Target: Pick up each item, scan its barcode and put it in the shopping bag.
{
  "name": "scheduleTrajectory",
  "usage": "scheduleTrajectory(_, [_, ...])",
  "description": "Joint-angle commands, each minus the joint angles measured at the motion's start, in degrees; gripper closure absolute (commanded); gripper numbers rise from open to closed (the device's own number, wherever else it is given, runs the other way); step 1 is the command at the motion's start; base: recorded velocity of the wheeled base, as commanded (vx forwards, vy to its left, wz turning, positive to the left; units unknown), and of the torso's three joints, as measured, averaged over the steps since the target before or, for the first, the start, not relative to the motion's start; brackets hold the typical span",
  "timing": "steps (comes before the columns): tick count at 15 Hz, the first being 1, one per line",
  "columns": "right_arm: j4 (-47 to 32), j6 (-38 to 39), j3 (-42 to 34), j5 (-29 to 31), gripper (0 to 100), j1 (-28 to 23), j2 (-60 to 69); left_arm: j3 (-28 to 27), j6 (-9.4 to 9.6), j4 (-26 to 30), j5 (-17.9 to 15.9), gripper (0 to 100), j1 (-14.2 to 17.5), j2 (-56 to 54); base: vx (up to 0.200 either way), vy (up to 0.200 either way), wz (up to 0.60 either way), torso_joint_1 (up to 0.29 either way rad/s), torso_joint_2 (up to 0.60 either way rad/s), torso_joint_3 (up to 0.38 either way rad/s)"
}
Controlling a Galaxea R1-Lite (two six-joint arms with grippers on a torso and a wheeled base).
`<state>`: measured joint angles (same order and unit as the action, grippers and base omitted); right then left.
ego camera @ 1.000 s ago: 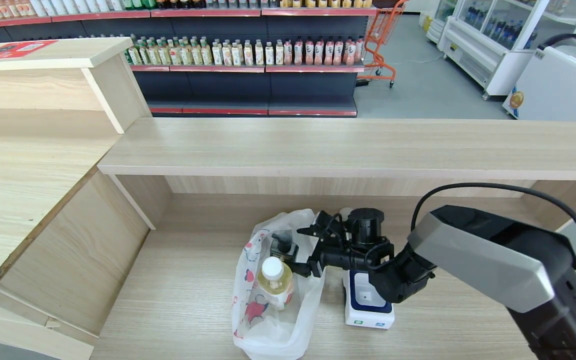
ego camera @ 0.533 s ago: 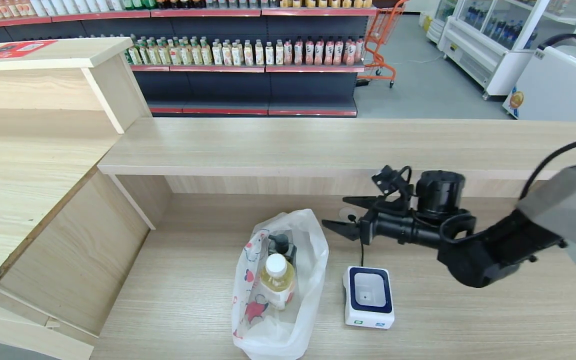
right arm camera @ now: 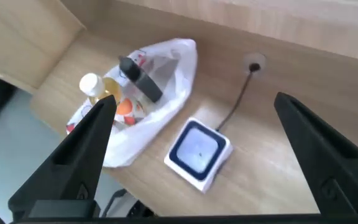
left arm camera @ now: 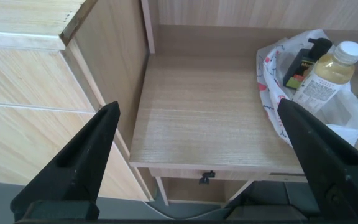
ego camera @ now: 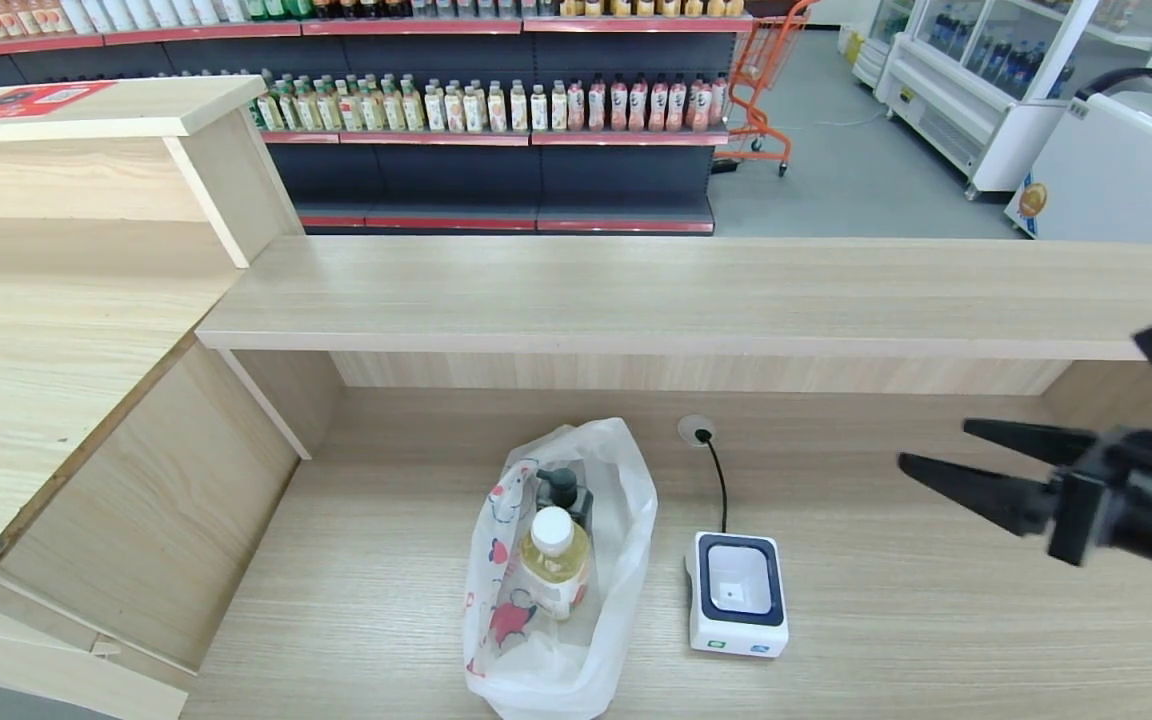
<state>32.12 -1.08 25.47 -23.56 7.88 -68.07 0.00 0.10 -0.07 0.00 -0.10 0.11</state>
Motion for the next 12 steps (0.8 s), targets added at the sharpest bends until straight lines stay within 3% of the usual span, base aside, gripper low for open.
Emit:
scheduleTrajectory(1, [-8.74,0.65,-20.54,12.05,0,-3.04,35.46,0.0,-0.01,-0.01,0.0,0,0.01,0.07,0.0,0.0,0.0,0.0,0.0,0.0])
scheduleTrajectory(3, [-14.72,-1.64,-25.47,12.23,0,-3.3,49.79,0.0,-0.01,-0.01,0.0,0,0.01,-0.02,0.0,0.0,0.0,0.0,0.0,0.0])
scheduleTrajectory(5, [-29.84,-1.82,-25.47,13.37,0,-4.36,63.59,0.0,-0.01,-0.01,0.0,0,0.01,-0.02,0.0,0.0,0.0,0.0,0.0,0.0])
scheduleTrajectory(6, [-29.31,-1.64,-25.47,13.72,0,-4.36,63.59,0.0,-0.01,-0.01,0.0,0,0.01,-0.02,0.0,0.0,0.0,0.0,0.0,0.0])
scheduleTrajectory(8, [-27.99,-2.52,-25.47,13.81,0,-9.28,65.96,0.0,-0.01,-0.01,0.0,0,0.01,0.07,0.0,0.0,0.0,0.0,0.0,0.0])
scheduleTrajectory(12, [-27.9,-2.08,-25.47,13.98,0,-7.88,67.98,0.0,-0.01,-0.01,0.0,0,0.01,0.07,0.0,0.0,0.0,0.0,0.0,0.0])
